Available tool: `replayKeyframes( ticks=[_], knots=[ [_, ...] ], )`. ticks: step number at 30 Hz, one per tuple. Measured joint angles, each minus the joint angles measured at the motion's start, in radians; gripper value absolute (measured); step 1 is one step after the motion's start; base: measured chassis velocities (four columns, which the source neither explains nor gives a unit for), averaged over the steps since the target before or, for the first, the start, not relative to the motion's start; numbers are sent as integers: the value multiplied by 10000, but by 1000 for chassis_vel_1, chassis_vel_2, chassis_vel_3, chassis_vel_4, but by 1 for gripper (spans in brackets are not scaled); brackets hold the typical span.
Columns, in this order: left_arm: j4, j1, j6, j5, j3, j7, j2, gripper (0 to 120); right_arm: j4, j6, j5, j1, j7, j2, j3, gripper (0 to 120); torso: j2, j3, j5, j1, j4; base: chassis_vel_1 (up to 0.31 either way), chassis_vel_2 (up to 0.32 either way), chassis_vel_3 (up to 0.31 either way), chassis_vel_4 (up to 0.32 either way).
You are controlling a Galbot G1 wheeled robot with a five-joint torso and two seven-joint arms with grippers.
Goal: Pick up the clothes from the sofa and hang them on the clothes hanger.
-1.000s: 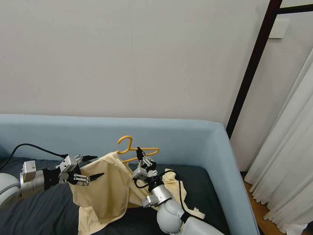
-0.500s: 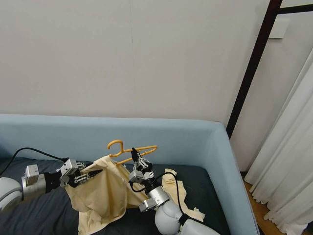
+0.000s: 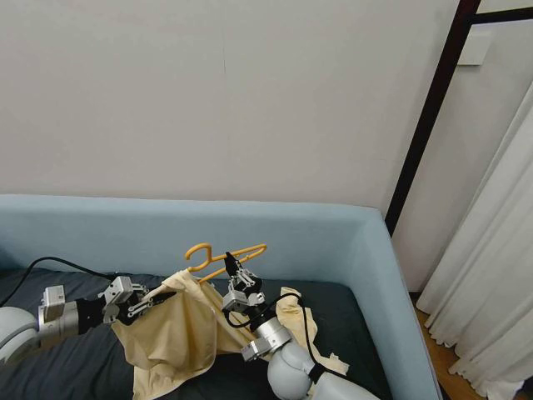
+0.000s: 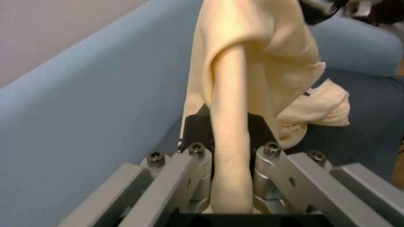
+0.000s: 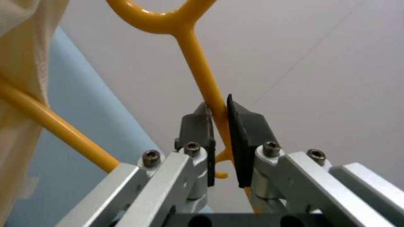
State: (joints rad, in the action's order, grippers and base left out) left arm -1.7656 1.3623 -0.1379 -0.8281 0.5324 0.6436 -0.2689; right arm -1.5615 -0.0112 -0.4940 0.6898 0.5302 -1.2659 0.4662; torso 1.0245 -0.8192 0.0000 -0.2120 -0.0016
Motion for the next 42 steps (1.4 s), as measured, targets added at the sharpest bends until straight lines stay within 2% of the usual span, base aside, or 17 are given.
replayKeyframes(
  ticks=[3, 7, 8, 12, 13, 16, 17, 22, 23, 26, 28, 29, 33, 34, 37, 40, 42],
  knots=[
    [143, 3, 53, 10, 3, -6, -11, 3, -132, 121, 329, 37, 89, 127, 10, 19, 0, 0, -2, 0, 3, 0, 0, 0, 0],
    [333, -45, 57, -2, -5, -50, -97, 1, -616, 1088, 1101, 286, -158, 432, 44, 36, 0, 0, 0, 0, 0, 0, 0, 0, 0],
    [333, -45, 57, -2, -5, -50, -97, 1, -616, 1088, 1101, 286, -158, 432, 44, 36, 0, 0, 0, 0, 0, 0, 0, 0, 0],
    [528, -67, 60, 18, -11, -85, -241, 1, -1043, 1842, 2717, 646, -444, 947, 153, 55, 1, 0, -1, 0, 0, 0, 0, 0, 0],
    [528, -67, 60, 18, -11, -85, -241, 1, -1043, 1842, 2717, 646, -444, 947, 153, 55, 1, 0, -1, 0, 0, 0, 0, 0, 0],
    [646, -64, 60, 81, 52, -130, -323, 1, -1084, 1567, 4808, 730, -430, 1258, 312, 68, 1, 1, 0, 0, 0, 0, 0, 0, 0],
    [646, -64, 60, 81, 52, -130, -323, 1, -1084, 1567, 4808, 730, -430, 1258, 312, 68, 1, 1, 0, 0, 0, 0, 0, 0, 0],
    [567, 258, 33, 232, 397, -112, -372, 1, -1090, -1597, 10681, 194, -112, 1433, -271, 90, 0, 0, 1, 0, 2, 0, 0, 0, 0],
    [567, 258, 33, 232, 397, -112, -372, 1, -1090, -1597, 10681, 194, -112, 1433, -271, 90, 0, 0, 1, 0, 2, 0, 0, 0, 0],
    [491, 410, -61, 378, 467, -31, -432, 1, -750, -3803, 13882, -129, -503, 1468, -1203, 99, 0, 0, 0, 0, 2, 0, 0, 0, 0],
    [475, 460, -104, 483, 468, -4, -500, 1, -252, -5048, 14877, -238, -1209, 1427, -1811, 100, 0, 0, -1, 0, 1, 0, 0, 0, 0],
    [475, 460, -104, 483, 468, -4, -500, 1, -252, -5048, 14877, -238, -1209, 1427, -1811, 100, 0, 0, -1, 0, 1, 0, 0, 0, 0],
    [478, 481, -166, 662, 442, 24, -569, 1, 1118, -5881, 13951, -278, -3307, 1276, -2235, 100, 0, -1, 0, 0, 2, 0, 0, 0, 0],
    [478, 481, -166, 662, 442, 24, -569, 1, 1118, -5881, 13951, -278, -3307, 1276, -2235, 100, 0, -1, 0, 0, 2, 0, 0, 0, 0],
    [512, 473, -202, 698, 437, 25, -579, 1, 1976, -5793, 12561, -226, -4467, 1215, -2203, 100, 0, -1, 0, -1, 0, 0, 0, 0, 0],
    [532, 465, -216, 708, 437, 25, -592, 1, 2375, -5596, 12052, -196, -4793, 1154, -2110, 98, 0, -1, 0, 0, -1, 0, 0, 0, 0],
    [546, 462, -240, 715, 435, 25, -604, 1, 2619, -5370, 11773, -182, -5018, 1074, -2039, 91, 0, -1, 0, 0, 0, 0, 0, 0, 0]
  ],
)
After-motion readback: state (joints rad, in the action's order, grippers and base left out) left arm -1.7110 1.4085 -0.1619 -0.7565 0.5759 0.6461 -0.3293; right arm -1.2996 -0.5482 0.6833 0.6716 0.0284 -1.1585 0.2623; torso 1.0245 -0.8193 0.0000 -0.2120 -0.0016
